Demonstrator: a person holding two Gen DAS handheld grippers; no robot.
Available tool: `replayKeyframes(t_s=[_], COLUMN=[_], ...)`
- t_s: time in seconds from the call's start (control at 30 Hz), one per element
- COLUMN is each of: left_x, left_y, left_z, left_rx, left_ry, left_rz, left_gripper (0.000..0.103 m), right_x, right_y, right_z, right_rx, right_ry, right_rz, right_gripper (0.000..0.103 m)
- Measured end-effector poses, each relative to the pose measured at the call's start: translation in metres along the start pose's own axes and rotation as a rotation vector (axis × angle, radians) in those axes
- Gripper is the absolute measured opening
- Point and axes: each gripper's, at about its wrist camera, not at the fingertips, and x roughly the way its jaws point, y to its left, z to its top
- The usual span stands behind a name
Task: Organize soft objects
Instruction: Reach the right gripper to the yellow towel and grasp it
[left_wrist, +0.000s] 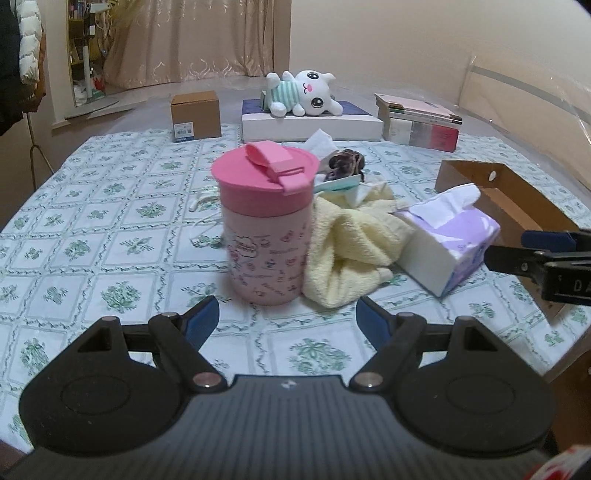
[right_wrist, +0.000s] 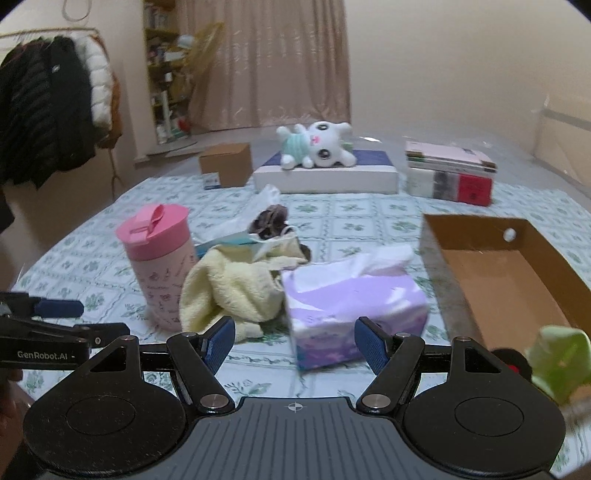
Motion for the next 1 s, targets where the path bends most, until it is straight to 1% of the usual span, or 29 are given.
replayKeyframes(t_s=[0.27,0.43,0.5,0.53,0.57,0.73,0.93,1.0], left_x=[0.013,0.025,0.03,0.032,0.034,0.046,0.053,0.055], left_y=[0.024,0.037,0.042,0.043,0.045,0.053,0.061,0.062], left_z=[0.002,0.004,0.005,0.005,0.005,0.005,0.007,0.007], left_rx=[-0.001,-0.004,-0.005,-0.007,-0.01,-0.033,-0.064,-0.067], left_ry=[-0.001,0.004,0.008,0.011,0.013,0.022,0.014,0.015], left_rz=[-0.01,-0.018,-0.02,-0.021,-0.021,-0.033,-0.034,-0.035], left_gripper=[0.079,0.079,0.079,0.079,0.079,0.079,0.079,0.079], right_x=[0.036,0.068,0.081,0.085,0.091,0.117,0.149,0.158], right_y=[0.034,0.051,0.057,0.059,0.062,0.077,0.091,0.092], right_z=[0.004,0.003,0.0,-0.002,-0.003,-0.011,-0.022,-0.025], right_rx=[-0.199,-0.341,-0.393,-0.413,-0.438,-0.557,-0.71,-0.732], right_ry=[-0.004,0.015,0.025,0.027,0.027,0.039,0.086,0.095], right_rz=[0.06,0.073,0.076,0.078,0.084,0.098,0.078,0.08], right_gripper=[0.071,0.071,0.076,0.084,0.088,0.089,0.089,0.089])
